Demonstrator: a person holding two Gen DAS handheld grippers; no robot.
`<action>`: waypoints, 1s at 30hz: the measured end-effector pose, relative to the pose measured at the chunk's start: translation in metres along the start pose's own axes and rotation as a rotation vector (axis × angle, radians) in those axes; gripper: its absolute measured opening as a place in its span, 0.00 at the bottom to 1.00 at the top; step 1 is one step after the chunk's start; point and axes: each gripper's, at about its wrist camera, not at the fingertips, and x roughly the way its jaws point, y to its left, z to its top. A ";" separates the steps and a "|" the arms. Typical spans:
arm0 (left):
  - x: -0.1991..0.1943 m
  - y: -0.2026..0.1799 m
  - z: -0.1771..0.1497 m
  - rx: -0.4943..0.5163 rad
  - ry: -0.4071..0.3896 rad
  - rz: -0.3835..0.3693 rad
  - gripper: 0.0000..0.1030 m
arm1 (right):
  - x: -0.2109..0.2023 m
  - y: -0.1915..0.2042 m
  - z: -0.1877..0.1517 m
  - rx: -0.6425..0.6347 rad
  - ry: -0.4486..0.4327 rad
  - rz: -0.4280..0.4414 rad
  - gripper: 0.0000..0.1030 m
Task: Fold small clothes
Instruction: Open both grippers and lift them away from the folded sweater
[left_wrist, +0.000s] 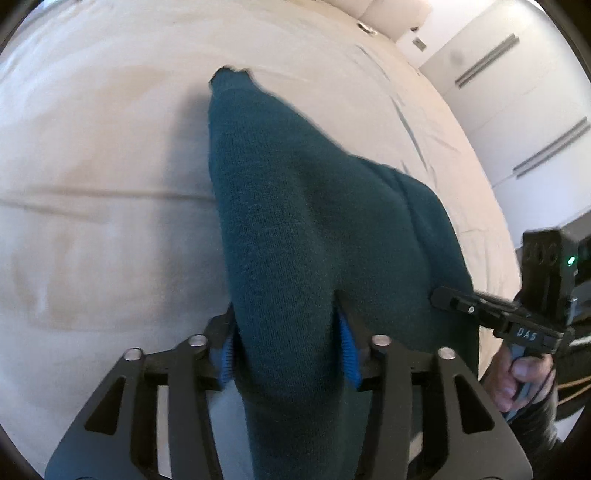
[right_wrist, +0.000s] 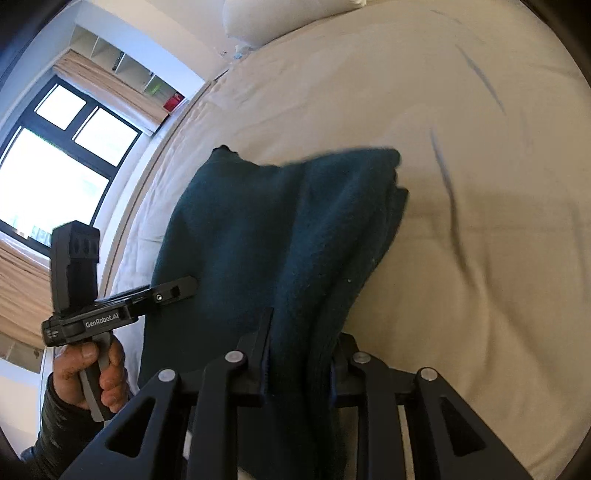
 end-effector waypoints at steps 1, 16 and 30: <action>0.002 0.001 -0.001 0.000 -0.019 -0.013 0.51 | 0.004 -0.003 0.000 0.016 -0.007 0.005 0.34; -0.097 -0.070 -0.048 0.203 -0.493 0.308 0.79 | -0.086 0.010 -0.012 -0.044 -0.274 -0.272 0.55; -0.257 -0.141 -0.114 0.349 -0.976 0.374 1.00 | -0.208 0.119 -0.062 -0.236 -0.873 -0.357 1.00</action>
